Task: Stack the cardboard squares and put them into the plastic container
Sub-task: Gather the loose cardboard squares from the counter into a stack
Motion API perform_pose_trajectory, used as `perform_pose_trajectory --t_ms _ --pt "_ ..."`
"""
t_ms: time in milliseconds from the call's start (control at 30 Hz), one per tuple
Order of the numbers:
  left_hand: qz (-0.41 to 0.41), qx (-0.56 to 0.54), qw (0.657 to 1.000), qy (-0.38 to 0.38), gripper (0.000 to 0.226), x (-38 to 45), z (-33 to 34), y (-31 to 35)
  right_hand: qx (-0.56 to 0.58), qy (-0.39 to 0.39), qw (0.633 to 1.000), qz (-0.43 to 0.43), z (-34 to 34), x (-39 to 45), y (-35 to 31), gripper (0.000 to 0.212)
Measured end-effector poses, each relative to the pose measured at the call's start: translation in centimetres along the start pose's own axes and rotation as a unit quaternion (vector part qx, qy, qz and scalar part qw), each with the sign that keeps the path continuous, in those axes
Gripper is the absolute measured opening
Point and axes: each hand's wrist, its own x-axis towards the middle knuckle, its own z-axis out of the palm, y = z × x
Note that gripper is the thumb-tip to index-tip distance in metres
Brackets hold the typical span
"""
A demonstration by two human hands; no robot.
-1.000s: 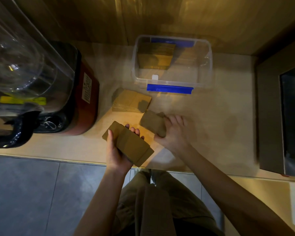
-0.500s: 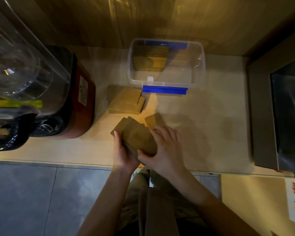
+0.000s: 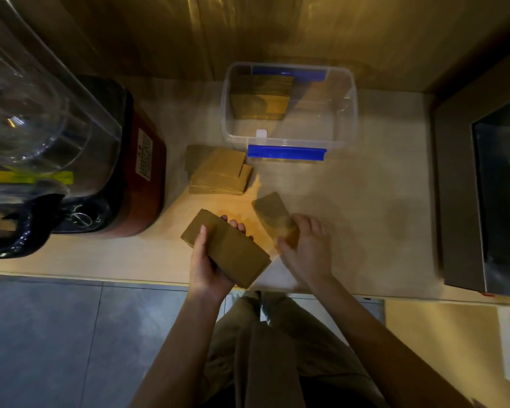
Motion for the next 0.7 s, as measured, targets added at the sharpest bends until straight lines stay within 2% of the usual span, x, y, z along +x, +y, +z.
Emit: perform_pose_trajectory --t_ms 167,333,533,600,700 --pt "0.006 0.002 1.000 0.006 0.054 -0.1 -0.4 0.3 -0.089 -0.009 0.996 -0.011 1.3 1.3 -0.3 0.075" --pt "0.003 -0.004 1.000 0.013 0.055 -0.2 -0.5 0.5 -0.106 0.003 0.994 -0.003 1.5 1.7 -1.3 0.068" --pt "-0.006 -0.011 1.000 0.009 0.056 0.0 -0.3 0.6 -0.102 -0.055 0.993 -0.011 0.2 2.6 -1.3 0.063" --pt "-0.009 -0.007 1.000 0.003 0.055 0.2 -0.2 0.6 -0.054 -0.077 0.995 0.018 -1.0 3.0 -1.7 0.062" --pt "-0.016 -0.006 1.000 -0.002 0.056 0.4 0.2 0.6 0.103 -0.065 0.991 0.059 -3.5 3.0 -2.7 0.058"
